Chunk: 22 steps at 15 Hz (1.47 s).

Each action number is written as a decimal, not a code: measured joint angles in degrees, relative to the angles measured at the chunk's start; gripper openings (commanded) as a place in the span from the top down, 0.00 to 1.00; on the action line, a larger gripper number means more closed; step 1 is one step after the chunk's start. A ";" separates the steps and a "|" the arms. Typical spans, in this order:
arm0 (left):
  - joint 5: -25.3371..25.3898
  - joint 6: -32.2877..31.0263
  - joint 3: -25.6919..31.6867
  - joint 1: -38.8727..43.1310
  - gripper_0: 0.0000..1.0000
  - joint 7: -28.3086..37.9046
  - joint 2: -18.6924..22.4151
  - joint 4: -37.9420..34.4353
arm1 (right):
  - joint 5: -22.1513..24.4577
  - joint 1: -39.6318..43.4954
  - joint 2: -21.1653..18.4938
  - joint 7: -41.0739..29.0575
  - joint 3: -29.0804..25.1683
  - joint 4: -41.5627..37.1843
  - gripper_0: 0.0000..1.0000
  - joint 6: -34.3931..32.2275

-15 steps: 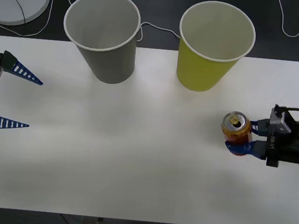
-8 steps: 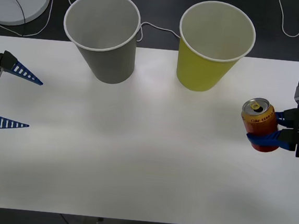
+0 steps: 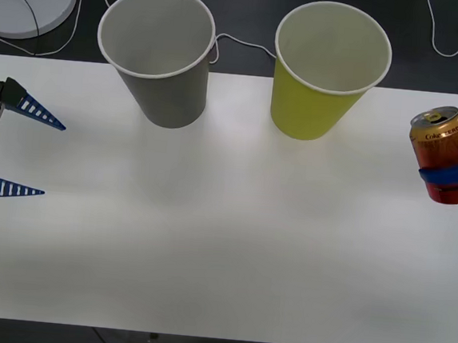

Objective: Put the can into the green bin and the plastic bottle into the gray bin

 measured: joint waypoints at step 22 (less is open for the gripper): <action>0.00 0.00 0.00 0.00 0.00 0.00 0.00 0.00 | 19.32 -54.53 7.56 -7.45 37.11 37.09 1.00 0.29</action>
